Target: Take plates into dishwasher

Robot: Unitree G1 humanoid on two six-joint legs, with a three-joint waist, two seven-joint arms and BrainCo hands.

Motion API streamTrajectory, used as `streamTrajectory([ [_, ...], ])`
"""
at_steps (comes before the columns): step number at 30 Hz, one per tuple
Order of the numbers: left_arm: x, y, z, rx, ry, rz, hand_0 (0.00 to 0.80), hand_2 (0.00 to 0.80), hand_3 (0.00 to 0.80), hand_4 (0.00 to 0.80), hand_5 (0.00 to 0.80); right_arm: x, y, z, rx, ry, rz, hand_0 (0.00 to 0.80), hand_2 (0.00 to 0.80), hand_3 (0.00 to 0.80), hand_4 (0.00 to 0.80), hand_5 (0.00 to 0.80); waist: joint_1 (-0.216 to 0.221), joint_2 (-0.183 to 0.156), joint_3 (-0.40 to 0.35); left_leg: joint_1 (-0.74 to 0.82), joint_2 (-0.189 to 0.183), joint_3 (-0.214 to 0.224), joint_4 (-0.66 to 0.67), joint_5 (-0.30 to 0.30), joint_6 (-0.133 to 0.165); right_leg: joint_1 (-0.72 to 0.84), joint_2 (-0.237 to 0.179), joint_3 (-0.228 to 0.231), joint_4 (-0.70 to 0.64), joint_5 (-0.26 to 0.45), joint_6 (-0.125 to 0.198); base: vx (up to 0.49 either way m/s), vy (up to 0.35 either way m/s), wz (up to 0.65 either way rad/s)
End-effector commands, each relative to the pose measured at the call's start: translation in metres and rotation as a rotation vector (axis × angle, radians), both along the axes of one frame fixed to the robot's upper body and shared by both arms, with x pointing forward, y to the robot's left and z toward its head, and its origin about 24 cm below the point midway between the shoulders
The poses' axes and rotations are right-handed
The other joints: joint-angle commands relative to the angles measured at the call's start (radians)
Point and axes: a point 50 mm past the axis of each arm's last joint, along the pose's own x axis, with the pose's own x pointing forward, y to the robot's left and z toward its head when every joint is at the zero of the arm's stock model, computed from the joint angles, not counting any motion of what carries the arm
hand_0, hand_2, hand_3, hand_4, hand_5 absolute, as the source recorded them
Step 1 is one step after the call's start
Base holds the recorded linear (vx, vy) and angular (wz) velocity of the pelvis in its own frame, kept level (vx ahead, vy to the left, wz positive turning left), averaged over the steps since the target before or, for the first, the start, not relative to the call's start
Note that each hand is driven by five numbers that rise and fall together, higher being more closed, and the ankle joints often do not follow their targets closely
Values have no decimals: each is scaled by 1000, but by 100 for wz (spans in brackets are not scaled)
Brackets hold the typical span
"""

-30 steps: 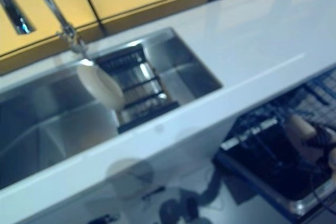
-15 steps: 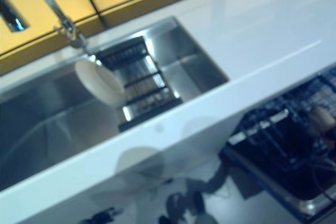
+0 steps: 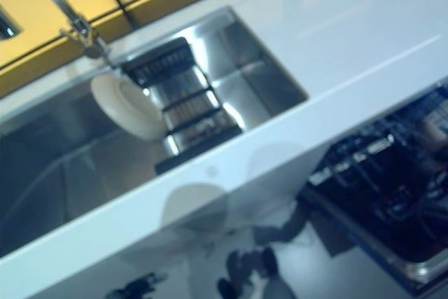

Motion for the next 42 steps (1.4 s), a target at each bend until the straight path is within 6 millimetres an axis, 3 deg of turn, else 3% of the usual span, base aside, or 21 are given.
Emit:
streamTrajectory([
  [1,-1,5,0,-1,13,9,0,0,0,0,0,3,-5,28,-85,-31,-32,800,800,800,800,800,25,-31,-39,-20,8,-58,0,-17,-3,-2,-33,-84,46,-80,81,0,0,0],
  [13,0,1,-1,-5,7,-3,0,0,0,0,0,8,-4,-12,33,62,-59,800,800,800,800,800,37,-25,-50,-9,8,-60,0,-19,-3,12,-38,-94,35,-77,79,0,-1,1],
  [29,5,0,0,-2,4,-10,0,0,0,0,0,-2,-12,-35,87,106,-110,800,800,800,800,800,40,-34,-65,-8,9,-60,0,-24,0,15,-37,-86,25,-70,82,-1,1,1],
  [30,5,0,0,-3,3,-10,0,0,0,0,0,-2,-12,-35,89,105,-113,649,649,649,649,649,40,-35,-66,-8,10,-59,0,-23,-1,15,-37,-86,24,-69,82,0,0,0],
  [31,5,0,0,-3,3,-9,0,0,0,0,0,-2,-13,-35,87,104,-116,367,367,367,367,367,39,-36,-67,-7,11,-59,0,-23,-1,15,-37,-85,23,-69,82,0,0,0],
  [32,5,0,0,-3,4,-9,0,0,0,0,0,-2,-13,-36,93,104,-118,0,0,0,0,0,40,-36,-68,-6,11,-59,0,-23,-1,17,-37,-84,22,-69,82,0,0,0],
  [42,-1,3,-2,10,22,-6,0,0,0,0,0,-13,-22,-25,98,69,-156,0,0,0,0,0,30,-61,-89,7,16,-52,0,-30,-1,28,-32,-81,16,-64,84,3,1,0],
])
